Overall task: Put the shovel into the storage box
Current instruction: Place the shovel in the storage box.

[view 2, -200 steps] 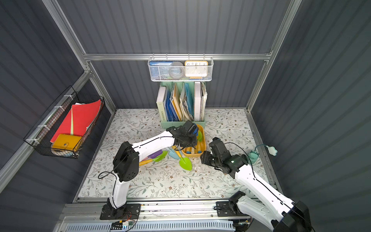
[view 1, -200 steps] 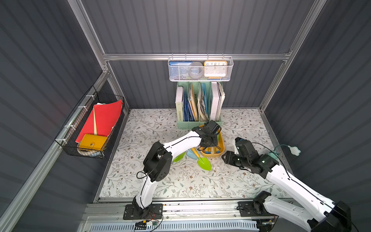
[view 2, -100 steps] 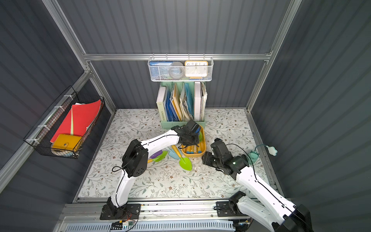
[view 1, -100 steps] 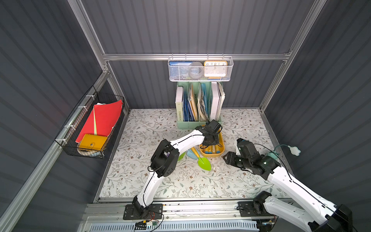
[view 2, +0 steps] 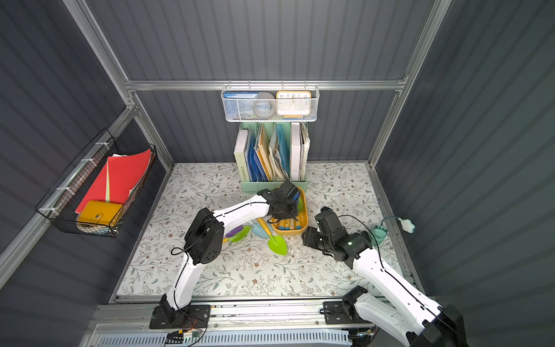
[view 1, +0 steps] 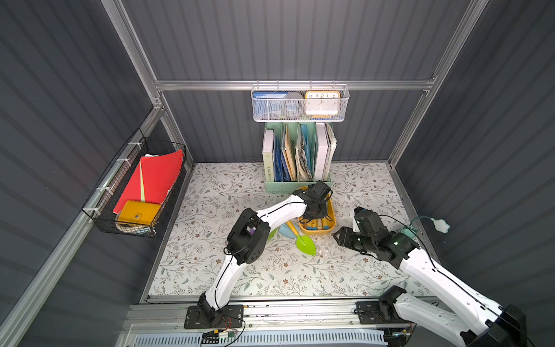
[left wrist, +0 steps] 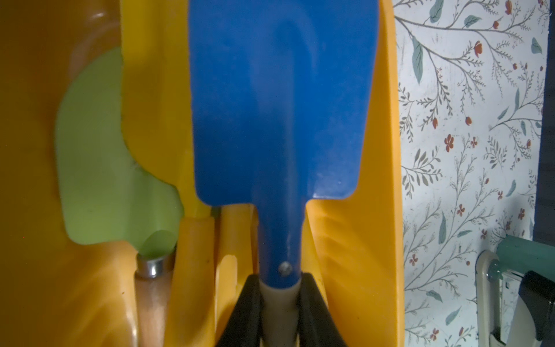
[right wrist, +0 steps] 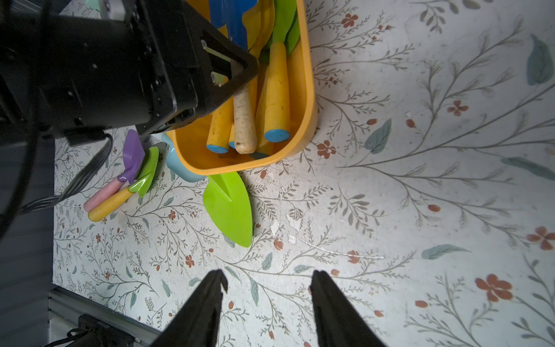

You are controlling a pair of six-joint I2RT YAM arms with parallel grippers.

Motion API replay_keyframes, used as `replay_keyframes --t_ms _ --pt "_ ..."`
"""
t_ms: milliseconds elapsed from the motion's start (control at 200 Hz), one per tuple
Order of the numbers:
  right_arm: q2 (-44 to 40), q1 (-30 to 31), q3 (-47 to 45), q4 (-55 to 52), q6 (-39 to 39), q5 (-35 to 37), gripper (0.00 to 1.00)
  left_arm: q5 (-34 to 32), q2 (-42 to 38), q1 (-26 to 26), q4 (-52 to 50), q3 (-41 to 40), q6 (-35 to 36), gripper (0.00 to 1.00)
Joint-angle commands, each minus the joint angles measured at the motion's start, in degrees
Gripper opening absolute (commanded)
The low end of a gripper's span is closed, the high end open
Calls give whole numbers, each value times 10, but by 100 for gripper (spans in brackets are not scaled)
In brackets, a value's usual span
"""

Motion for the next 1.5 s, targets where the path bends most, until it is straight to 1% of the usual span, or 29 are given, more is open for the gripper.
replay_keyframes --t_ms 0,115,235,370,475,735,875,1036,1126,1236,1261,1321,1496 --pt "8 -2 4 0 3 -2 53 2 13 2 3 10 12 29" --pt "11 -2 6 2 4 -4 53 1 7 2 3 11 14 33" --pt "12 -2 8 2 3 -4 53 -3 -4 0 4 4 14 33" --pt "13 -2 14 -1 -1 -5 53 -9 -38 0 18 -23 12 34" --pt "18 -2 19 -3 -7 -13 53 -12 -69 -1 29 -47 14 38" --pt "39 -1 42 -3 -25 -62 54 -27 -146 -1 39 -115 30 43" --pt "49 2 46 7 -28 -88 54 -36 -177 -1 36 -153 29 43" --pt "56 16 52 8 -41 -100 55 -40 -221 2 42 -206 27 47" --pt "57 33 53 12 -43 -102 55 -39 -252 3 49 -240 24 51" --pt "63 52 52 17 -43 -104 55 -43 -287 8 47 -272 22 54" --pt "65 57 52 19 -43 -104 55 -44 -294 9 45 -297 21 55" --pt "67 68 50 25 -43 -103 55 -47 -308 12 39 -317 20 56" --pt "75 88 46 39 -37 -102 55 -56 -349 21 27 -366 10 57"
